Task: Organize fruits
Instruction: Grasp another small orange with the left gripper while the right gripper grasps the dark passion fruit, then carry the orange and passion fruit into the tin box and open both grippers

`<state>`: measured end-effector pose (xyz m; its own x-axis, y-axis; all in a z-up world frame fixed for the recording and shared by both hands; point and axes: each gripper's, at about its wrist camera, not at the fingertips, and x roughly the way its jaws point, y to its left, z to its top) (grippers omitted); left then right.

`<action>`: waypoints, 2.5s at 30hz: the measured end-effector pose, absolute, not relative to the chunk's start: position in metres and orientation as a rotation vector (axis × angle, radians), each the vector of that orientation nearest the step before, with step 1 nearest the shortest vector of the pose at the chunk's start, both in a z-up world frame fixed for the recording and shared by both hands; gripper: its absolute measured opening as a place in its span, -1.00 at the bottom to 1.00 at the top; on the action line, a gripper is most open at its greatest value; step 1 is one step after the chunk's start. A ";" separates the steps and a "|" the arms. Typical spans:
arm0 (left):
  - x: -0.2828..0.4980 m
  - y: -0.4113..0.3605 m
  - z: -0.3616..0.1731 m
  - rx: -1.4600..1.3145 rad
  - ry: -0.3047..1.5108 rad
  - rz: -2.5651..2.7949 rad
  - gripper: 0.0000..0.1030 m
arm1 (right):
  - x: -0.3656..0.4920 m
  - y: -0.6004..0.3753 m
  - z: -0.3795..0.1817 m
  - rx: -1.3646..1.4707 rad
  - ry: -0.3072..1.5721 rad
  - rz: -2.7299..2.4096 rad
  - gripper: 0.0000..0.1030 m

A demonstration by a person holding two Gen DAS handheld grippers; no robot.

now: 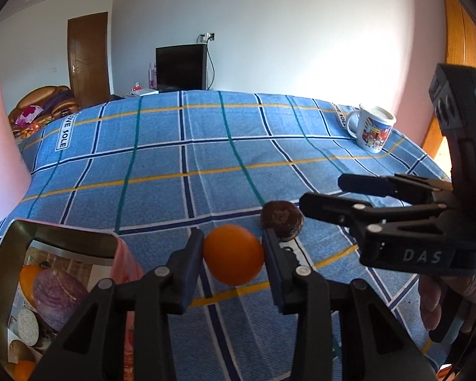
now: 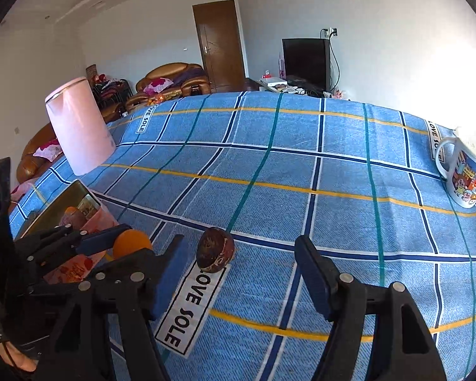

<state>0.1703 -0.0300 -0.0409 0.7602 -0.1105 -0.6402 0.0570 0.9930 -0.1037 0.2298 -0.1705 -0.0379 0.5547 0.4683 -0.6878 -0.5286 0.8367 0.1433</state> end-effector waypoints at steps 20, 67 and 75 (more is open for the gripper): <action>0.161 -0.007 -0.036 -0.168 0.626 -0.044 -0.23 | 0.238 -0.138 -0.064 -0.088 0.871 0.662 -0.30; 0.127 -0.032 -0.017 -0.020 0.415 -0.007 -0.23 | 0.169 -0.167 -0.016 -0.057 0.406 0.662 -0.30; 0.121 -0.033 -0.014 -0.010 0.382 -0.001 -0.23 | 0.159 -0.169 -0.012 -0.062 0.353 0.660 -0.30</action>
<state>0.1213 -0.0331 -0.0139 0.9278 -0.0031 -0.3730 -0.0005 1.0000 -0.0096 0.1591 -0.1690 -0.0124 0.7332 0.5889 -0.3400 -0.6099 0.7906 0.0542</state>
